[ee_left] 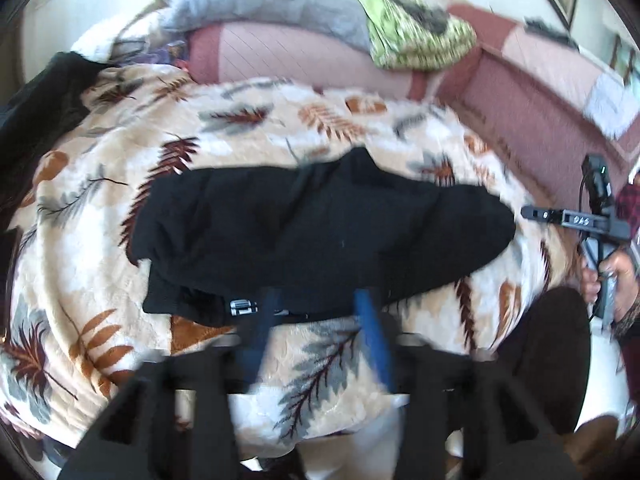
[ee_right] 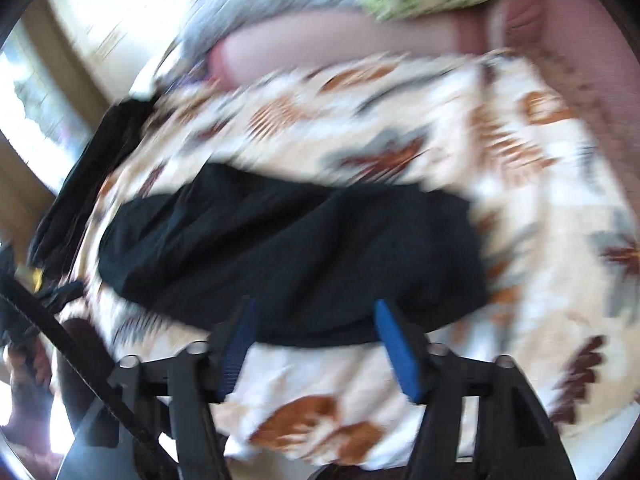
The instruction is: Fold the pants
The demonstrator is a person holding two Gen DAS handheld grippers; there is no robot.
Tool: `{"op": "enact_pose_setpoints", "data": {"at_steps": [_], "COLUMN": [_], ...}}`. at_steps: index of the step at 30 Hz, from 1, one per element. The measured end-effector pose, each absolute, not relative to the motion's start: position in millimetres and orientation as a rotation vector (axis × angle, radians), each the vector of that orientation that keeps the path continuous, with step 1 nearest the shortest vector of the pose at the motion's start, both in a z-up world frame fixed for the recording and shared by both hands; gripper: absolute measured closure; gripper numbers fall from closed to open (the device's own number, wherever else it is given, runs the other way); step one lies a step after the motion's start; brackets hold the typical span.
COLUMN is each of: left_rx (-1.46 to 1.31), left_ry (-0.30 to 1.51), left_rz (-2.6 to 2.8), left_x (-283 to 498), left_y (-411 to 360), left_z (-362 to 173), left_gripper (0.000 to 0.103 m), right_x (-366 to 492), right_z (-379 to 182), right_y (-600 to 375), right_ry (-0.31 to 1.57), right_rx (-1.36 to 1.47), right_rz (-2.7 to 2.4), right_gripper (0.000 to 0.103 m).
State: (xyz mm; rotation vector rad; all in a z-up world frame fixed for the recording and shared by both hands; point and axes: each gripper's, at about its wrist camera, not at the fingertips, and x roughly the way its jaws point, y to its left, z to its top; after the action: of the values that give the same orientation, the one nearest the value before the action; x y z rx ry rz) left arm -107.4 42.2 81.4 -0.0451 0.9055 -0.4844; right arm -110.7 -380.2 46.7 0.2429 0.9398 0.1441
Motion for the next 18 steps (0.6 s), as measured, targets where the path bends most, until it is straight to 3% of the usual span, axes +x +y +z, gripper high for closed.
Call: {"op": "enact_pose_setpoints", "data": {"at_steps": [4, 6, 7, 10, 12, 13, 15, 18], "left_rx": [-0.105, -0.114, -0.121, -0.144, -0.139, -0.149, -0.191, -0.188], "left_ry": [0.898, 0.888, 0.887, 0.857, 0.828, 0.818, 0.791, 0.757], "left_rz": [-0.492, -0.505, -0.512, -0.511, -0.477, -0.473, -0.48, -0.451], "left_x": [-97.7, -89.5, -86.4, -69.0, -63.4, -63.5, -66.3, -71.8], "left_y": [34.2, 22.7, 18.9, 1.6, -5.3, -5.2, 0.3, 10.6], "left_z": [86.0, 84.5, 83.6, 74.9, 69.6, 68.4, 64.3, 56.9], "left_gripper": [0.046, 0.044, 0.044, 0.044, 0.044, 0.044, 0.043, 0.035], "right_x": [-100.3, -86.5, -78.5, -51.3, -38.0, -34.4, -36.4, -49.9], "right_z": [51.5, 45.1, 41.4, 21.2, 1.7, -6.5, -5.3, 15.7], "right_y": [-403.1, -403.7, -401.4, -392.7, -389.0, -389.0, -387.8, -398.0], "right_ry": [0.904, 0.914, 0.926, 0.966, 1.016, 1.042, 1.034, 0.976], "right_rx": [0.238, 0.188, 0.168, 0.092, 0.073, 0.071, 0.063, 0.147], "right_rz": [0.035, 0.001, 0.003, -0.036, -0.085, -0.091, -0.089, -0.054], "right_gripper": [0.035, 0.05, 0.051, 0.05, 0.044, 0.047, 0.086, 0.09]}}
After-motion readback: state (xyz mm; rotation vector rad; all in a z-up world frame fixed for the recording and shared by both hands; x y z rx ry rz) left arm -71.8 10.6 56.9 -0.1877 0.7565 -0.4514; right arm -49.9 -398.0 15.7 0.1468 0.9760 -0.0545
